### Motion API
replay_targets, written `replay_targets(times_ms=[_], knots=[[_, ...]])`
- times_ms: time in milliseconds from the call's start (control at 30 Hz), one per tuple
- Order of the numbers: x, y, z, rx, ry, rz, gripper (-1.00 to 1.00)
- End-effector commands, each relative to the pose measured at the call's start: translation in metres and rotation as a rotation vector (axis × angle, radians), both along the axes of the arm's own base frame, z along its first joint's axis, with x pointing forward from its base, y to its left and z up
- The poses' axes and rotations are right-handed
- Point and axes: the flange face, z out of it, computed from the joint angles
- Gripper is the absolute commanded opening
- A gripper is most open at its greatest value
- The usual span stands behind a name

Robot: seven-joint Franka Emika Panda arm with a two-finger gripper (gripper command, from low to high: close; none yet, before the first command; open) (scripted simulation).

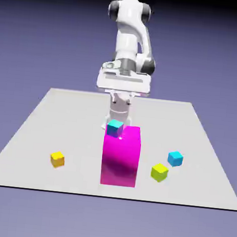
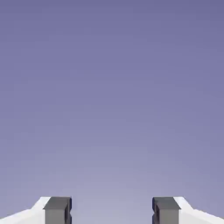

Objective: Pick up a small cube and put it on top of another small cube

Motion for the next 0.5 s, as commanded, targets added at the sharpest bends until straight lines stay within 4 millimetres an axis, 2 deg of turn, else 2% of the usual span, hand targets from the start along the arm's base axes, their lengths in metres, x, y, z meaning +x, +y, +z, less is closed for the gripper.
replay_targets(times_ms=[0, 133, 233, 333, 467], knots=[[0.006, 0.013, -0.011, -0.004, 0.05, 0.015, 0.0], [0.021, 0.066, -0.058, -0.027, 0.247, 0.071, 0.0], [0.024, 0.108, -0.095, -0.049, 0.394, 0.11, 0.0], [0.019, 0.15, -0.133, -0.076, 0.539, 0.148, 0.0], [-0.001, 0.204, -0.181, -0.119, 0.727, 0.197, 0.0]])
